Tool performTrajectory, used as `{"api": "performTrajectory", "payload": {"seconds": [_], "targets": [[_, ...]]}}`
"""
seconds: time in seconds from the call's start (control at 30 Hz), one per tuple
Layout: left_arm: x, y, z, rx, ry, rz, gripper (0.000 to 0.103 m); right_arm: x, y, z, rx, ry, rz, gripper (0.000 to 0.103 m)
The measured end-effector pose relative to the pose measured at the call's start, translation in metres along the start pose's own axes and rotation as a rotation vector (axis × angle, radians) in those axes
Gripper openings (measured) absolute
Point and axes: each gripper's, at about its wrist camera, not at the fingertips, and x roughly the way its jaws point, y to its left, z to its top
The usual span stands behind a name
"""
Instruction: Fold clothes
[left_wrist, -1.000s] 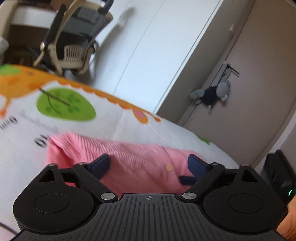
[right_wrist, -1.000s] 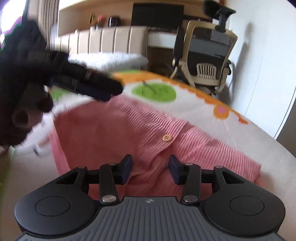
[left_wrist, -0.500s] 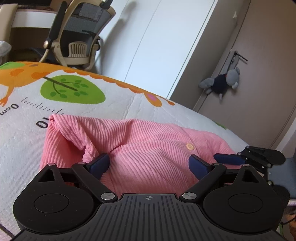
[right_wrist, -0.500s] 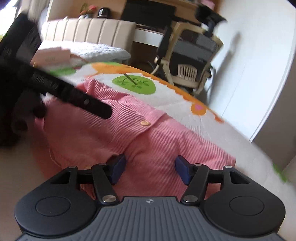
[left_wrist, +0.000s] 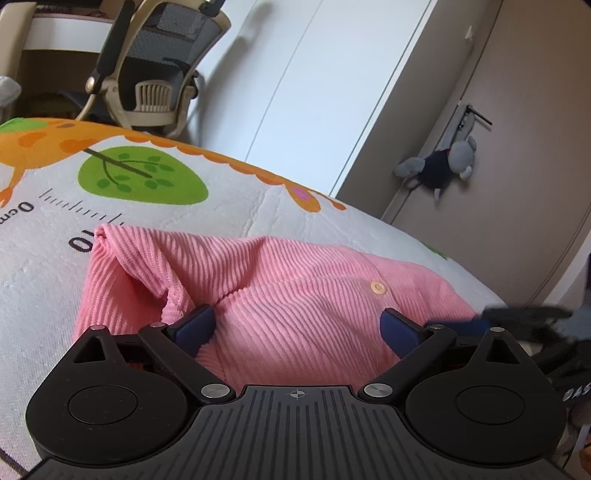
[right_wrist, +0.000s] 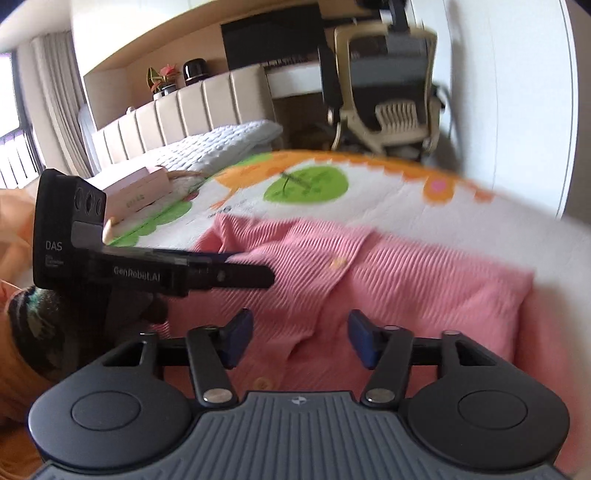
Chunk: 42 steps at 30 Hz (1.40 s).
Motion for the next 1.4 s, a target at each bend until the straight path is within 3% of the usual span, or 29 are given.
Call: {"api": "performTrajectory", "payload": {"seconds": [0.07, 0.13, 0.23, 0.43, 0.57, 0.73, 0.83, 1.1, 1.3, 1.4], "targets": [[0.000, 0.000, 0.000, -0.001, 0.000, -0.001, 0.099, 0.008, 0.001, -0.006, 0.029, 0.020, 0.029, 0.035], [0.000, 0.000, 0.000, -0.002, 0.001, -0.002, 0.100, 0.010, 0.007, -0.011, 0.020, 0.017, 0.035, 0.033], [0.000, 0.001, 0.000, -0.005, 0.001, -0.006, 0.100, 0.006, 0.009, -0.008, 0.024, -0.004, 0.042, 0.012], [0.001, 0.002, 0.001, -0.017, 0.001, -0.015, 0.101, -0.011, 0.003, 0.000, 0.041, -0.057, 0.005, 0.006], [0.001, 0.002, 0.001, -0.015, 0.002, -0.015, 0.101, -0.007, -0.008, -0.011, 0.053, -0.006, -0.099, 0.006], [0.002, 0.001, 0.001, -0.013, 0.002, -0.013, 0.102, -0.013, -0.005, -0.013, 0.053, -0.042, -0.048, 0.008], [0.002, 0.001, 0.001, -0.014, 0.002, -0.013, 0.102, -0.007, 0.005, -0.010, 0.026, -0.038, -0.015, 0.025], [0.002, 0.002, 0.001, -0.022, 0.002, -0.019, 0.102, 0.007, 0.005, -0.014, 0.080, -0.028, 0.017, 0.026], [0.002, 0.003, 0.001, -0.026, 0.002, -0.025, 0.103, -0.008, 0.009, -0.012, 0.005, -0.088, -0.145, 0.026], [0.002, 0.003, 0.001, -0.028, 0.002, -0.026, 0.103, -0.017, 0.009, -0.007, 0.017, -0.120, -0.113, 0.026]]}}
